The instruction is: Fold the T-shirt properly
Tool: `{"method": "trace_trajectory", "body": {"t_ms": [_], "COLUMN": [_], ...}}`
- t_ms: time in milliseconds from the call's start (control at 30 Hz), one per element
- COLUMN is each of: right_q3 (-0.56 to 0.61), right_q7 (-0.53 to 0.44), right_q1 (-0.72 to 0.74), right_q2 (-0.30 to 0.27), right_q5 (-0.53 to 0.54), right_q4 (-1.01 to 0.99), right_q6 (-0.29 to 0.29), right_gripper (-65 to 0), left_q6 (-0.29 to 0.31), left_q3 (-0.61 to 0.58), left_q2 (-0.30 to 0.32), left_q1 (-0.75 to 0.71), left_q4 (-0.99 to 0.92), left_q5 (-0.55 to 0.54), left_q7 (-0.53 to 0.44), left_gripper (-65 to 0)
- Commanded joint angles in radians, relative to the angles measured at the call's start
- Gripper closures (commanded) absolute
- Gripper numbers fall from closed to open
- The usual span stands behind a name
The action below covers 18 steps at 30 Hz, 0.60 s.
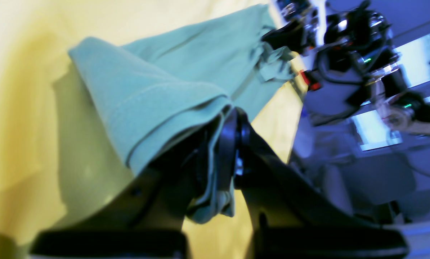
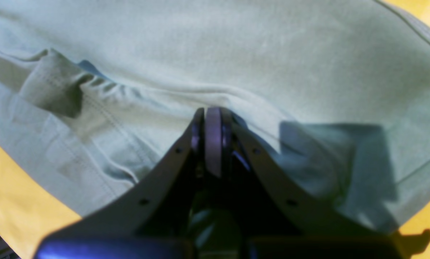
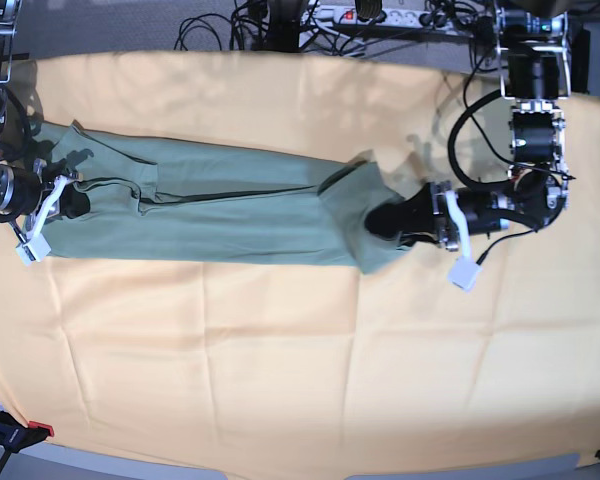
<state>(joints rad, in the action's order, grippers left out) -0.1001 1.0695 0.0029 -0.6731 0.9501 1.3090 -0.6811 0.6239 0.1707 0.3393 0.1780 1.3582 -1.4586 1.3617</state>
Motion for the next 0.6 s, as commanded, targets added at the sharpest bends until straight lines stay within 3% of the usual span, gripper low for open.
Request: {"method": "trace_trajectory", "body": {"t_ms": [0, 367, 567], "right_q3": [0.006, 0.006, 0.006], "right_q7": [0.033, 0.05, 0.049], "right_q1": [0.003, 0.002, 0.002], "right_q2": [-0.005, -0.006, -0.005], "right_q5": [-0.035, -0.035, -0.035], "right_q4": [-0.002, -0.002, -0.002], "right_q6": [0.011, 0.011, 0.011], "right_gripper": [0.0, 0.0, 0.0], "left_q6": [0.017, 0.039, 0.039], "left_q3": [0.007, 0.006, -0.02], "left_q2": [-0.008, -0.169, -0.209], "left_q1": [0.026, 0.077, 0.077], "left_q4": [0.018, 0.018, 0.018], "left_q5": [-0.025, -0.025, -0.005], "left_q7": [-0.01, -0.014, -0.015], "left_gripper": [0.0, 0.0, 0.0]}}
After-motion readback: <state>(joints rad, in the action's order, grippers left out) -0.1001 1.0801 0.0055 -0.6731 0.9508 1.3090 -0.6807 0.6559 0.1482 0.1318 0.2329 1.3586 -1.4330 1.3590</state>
